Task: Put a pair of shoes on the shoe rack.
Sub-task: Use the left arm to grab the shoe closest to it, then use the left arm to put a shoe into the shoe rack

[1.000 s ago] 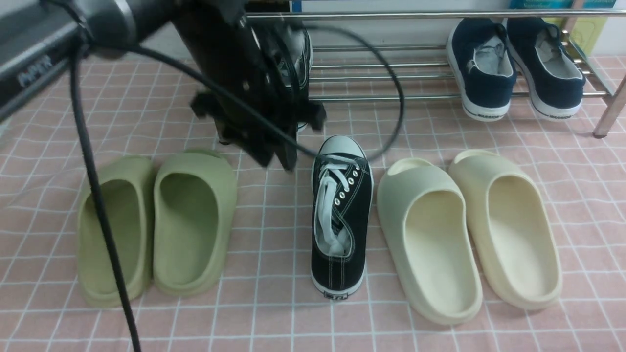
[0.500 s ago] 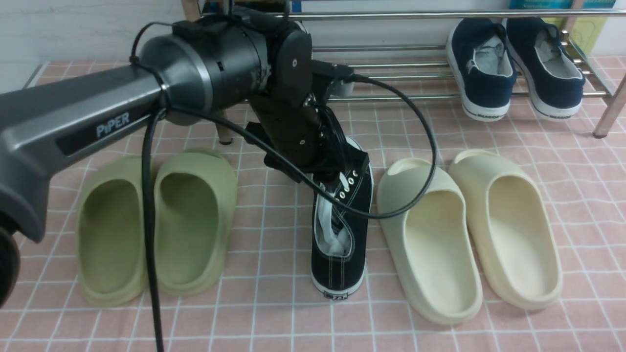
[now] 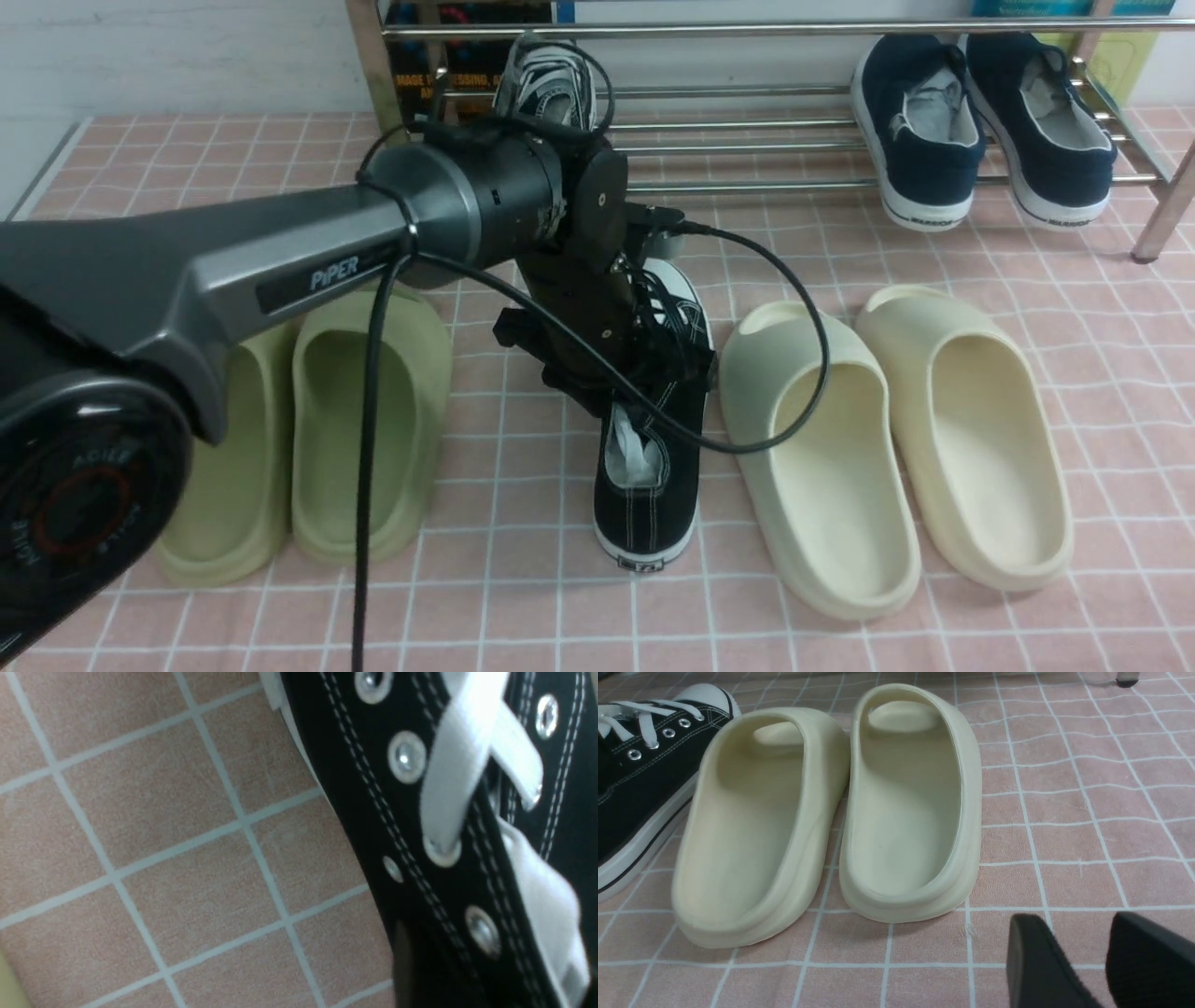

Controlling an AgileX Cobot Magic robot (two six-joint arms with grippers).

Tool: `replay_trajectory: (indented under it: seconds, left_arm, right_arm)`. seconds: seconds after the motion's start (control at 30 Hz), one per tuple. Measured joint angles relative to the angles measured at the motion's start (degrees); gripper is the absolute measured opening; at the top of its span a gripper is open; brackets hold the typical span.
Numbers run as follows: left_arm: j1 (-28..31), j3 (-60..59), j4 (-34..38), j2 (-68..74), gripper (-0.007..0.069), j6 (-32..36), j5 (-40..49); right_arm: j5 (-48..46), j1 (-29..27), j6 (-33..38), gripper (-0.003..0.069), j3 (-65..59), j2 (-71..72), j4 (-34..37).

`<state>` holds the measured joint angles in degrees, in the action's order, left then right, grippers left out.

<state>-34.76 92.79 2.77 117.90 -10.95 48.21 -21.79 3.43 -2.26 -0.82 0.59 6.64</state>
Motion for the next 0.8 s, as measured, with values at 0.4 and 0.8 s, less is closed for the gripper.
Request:
replay_trajectory:
  seconds: [0.4,0.8]
  left_arm:
    - [0.0,9.0,0.0,0.5,0.0065,-1.5,6.9]
    - [0.1,29.5,-7.5,6.8,0.0065,-6.1,8.5]
  right_arm:
    - [0.0,0.0,0.0,0.0240,0.0,0.0,0.0]
    - [0.0,0.0,0.0,0.0240,0.0,0.0,0.0]
